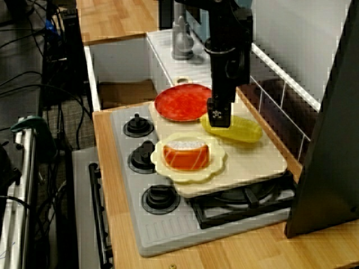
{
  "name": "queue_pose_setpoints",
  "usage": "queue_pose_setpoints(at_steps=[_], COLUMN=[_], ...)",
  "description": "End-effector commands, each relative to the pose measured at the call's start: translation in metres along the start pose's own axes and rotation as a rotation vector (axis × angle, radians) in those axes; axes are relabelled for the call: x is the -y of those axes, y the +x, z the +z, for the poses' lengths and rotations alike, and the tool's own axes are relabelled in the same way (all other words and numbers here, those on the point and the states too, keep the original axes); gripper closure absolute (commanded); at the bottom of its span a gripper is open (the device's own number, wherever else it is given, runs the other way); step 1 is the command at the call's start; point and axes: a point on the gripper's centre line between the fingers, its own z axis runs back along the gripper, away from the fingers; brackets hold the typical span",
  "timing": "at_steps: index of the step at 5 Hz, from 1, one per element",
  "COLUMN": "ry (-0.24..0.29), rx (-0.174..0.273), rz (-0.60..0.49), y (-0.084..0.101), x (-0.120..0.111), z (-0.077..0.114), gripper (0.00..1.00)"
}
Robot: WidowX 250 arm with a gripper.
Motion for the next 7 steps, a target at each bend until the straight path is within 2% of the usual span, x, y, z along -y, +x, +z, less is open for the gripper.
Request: queue_pose_setpoints(at_steps=[1, 2, 3, 4, 5, 7], ry=[-0.001, -0.009, -0.056, -0.025, -0.04, -0.057], rx=[0.115, 0.12, 0.103, 0.106, 0.087, 0.085], rz=[-0.003, -0.013, -0.018, -0.024, -0.009, 0.011], y=[-0.011, -0.017, -0.022, -0.027, -0.034, -0.044], x=[-0.001, 0.006, 0.02, 0.035, 0.048, 0.065], z=[0.056, 0.061, 0.064, 0.068, 0.069, 0.07], gripper=[0.0, 0.0, 0.0, 0.0, 0.0, 0.0])
